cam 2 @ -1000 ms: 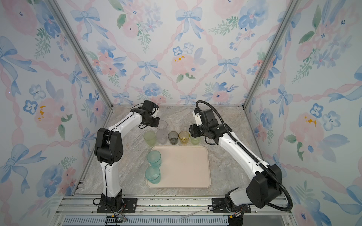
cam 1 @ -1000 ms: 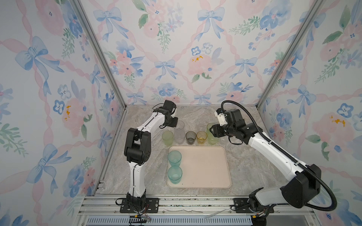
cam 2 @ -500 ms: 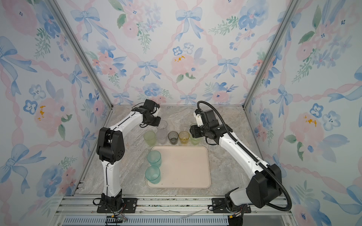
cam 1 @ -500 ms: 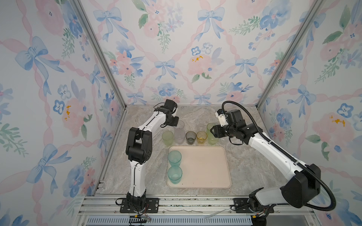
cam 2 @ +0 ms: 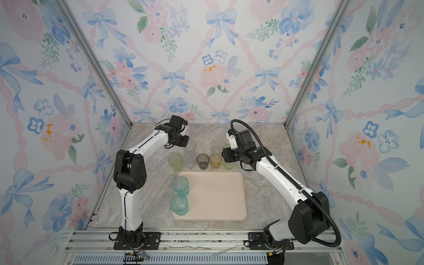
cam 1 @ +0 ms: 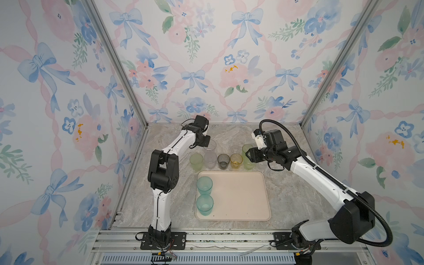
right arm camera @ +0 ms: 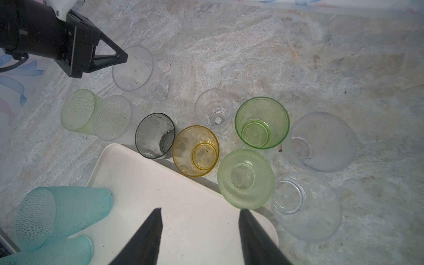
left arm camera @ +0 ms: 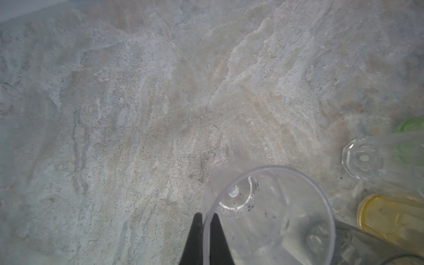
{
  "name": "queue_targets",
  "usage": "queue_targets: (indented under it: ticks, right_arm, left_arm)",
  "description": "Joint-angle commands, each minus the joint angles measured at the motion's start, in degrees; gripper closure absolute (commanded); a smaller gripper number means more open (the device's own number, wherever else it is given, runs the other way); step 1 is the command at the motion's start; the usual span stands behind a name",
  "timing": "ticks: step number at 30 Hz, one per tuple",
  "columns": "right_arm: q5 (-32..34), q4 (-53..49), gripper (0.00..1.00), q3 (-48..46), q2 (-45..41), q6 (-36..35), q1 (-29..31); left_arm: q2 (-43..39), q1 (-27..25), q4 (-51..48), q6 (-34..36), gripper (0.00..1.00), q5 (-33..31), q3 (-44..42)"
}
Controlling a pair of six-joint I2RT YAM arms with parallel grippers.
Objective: Place the glasses into the tray
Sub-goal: 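Lower the left gripper onto the clear glass and close on it, then carry the clear glass with the left gripper over the tray and lower it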
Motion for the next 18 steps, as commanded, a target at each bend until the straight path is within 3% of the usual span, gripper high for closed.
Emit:
queue_targets:
  ticks: [1,11,18]
  right_arm:
    - [-0.89,1.36,0.43,-1.06,0.42,0.86,-0.64]
    - [-0.26,1.54,0.43,-1.87,-1.04,0.68,-0.70]
    - [1.42,1.62,0.43,-3.95,-3.86,0.99,-1.33]
  left_arm:
    - [-5.71,-0.78,0.21,1.34,1.00,-2.11,3.09]
    - [-16.03,-2.96,0.03,2.99,1.00,-3.64,2.75]
    - [-26.77,-7.14,-0.15,2.85,1.00,-0.99,-6.13]
